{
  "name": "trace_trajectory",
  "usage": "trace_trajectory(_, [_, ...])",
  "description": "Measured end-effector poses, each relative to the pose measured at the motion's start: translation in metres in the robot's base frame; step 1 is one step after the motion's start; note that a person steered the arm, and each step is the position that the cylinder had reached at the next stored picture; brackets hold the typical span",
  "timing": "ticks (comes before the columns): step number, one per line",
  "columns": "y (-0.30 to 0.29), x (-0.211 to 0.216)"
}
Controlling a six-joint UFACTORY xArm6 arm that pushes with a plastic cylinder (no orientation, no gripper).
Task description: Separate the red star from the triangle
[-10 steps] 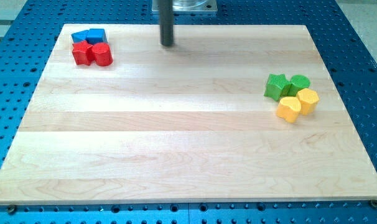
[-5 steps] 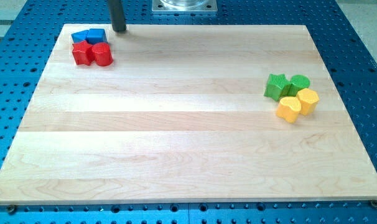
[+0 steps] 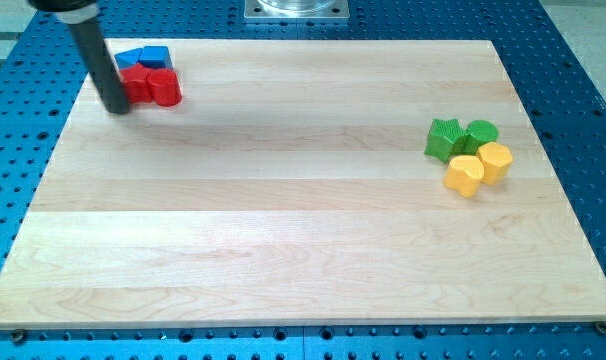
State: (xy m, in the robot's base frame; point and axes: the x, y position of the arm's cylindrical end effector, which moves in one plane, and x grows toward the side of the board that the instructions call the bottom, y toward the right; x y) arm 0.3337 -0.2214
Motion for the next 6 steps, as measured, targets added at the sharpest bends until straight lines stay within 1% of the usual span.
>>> trace_trajectory(2, [0.005, -0.039])
trace_trajectory(3, [-0.015, -0.05])
trace_trajectory(4, [-0.023, -0.05])
trace_trajectory(5, [0.006, -0.062])
trace_trajectory(6, [0.021, -0.076])
